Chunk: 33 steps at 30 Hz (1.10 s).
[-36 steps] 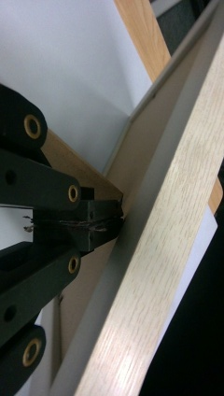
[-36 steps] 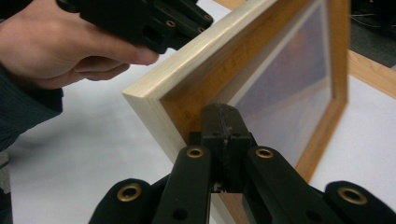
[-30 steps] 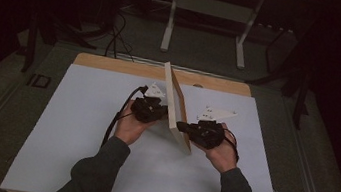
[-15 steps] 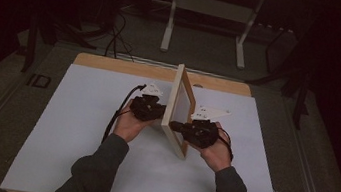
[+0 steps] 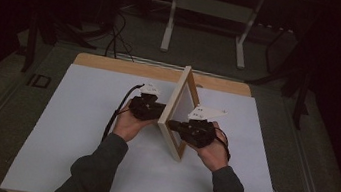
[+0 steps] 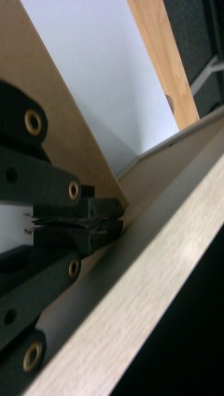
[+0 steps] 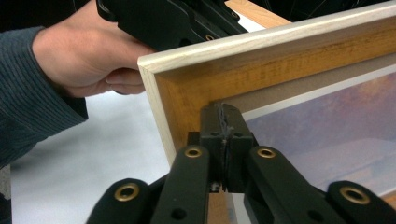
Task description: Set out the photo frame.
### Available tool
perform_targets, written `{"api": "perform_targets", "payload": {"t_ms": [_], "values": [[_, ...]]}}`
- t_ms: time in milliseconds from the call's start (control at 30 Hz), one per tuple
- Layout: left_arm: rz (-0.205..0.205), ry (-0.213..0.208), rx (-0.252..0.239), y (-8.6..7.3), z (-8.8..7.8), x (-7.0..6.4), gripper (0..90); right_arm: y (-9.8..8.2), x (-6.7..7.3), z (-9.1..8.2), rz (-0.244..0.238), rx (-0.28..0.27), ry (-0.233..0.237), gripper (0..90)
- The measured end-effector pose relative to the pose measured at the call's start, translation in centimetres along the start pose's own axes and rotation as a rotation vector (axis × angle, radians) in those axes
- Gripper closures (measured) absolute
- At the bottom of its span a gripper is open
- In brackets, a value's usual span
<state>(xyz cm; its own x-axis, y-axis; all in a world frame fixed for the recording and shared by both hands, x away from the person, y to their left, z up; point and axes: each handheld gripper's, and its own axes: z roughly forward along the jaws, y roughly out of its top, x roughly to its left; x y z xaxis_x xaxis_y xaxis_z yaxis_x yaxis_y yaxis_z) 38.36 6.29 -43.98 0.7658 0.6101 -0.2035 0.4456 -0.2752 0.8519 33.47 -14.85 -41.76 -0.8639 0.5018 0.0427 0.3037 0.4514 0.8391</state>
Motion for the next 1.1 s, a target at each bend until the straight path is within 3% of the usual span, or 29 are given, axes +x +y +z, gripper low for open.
{"api": "perform_targets", "payload": {"t_ms": [100,267,333,500,600,767,1100], "values": [[-0.003,0.020,0.020,0.0,-0.4,0.2,83.1,-0.2,-0.1,-0.1,-0.002,0.007,-0.008,86.5],[-0.054,0.036,0.023,0.0,-1.5,0.7,73.6,-0.7,-0.6,-0.6,0.009,0.015,-0.023,83.5],[-0.057,0.049,0.022,0.0,-2.0,0.8,70.3,-0.8,-0.8,-0.8,0.010,0.017,-0.032,81.7],[-0.088,0.059,-0.011,0.1,-3.4,0.7,61.1,-1.3,-1.4,-1.2,0.029,0.021,-0.052,76.2],[-0.105,0.091,-0.012,0.3,-4.1,0.6,56.4,-1.6,-1.7,-1.3,0.038,0.027,-0.062,74.5],[-0.129,0.090,-0.046,0.4,-5.2,0.4,48.9,-2.2,-2.1,-1.5,0.051,0.034,-0.071,72.9],[-0.124,0.094,-0.072,0.9,-6.5,-1.1,34.8,-2.9,-2.8,-1.9,0.069,0.046,-0.087,69.3]]}}
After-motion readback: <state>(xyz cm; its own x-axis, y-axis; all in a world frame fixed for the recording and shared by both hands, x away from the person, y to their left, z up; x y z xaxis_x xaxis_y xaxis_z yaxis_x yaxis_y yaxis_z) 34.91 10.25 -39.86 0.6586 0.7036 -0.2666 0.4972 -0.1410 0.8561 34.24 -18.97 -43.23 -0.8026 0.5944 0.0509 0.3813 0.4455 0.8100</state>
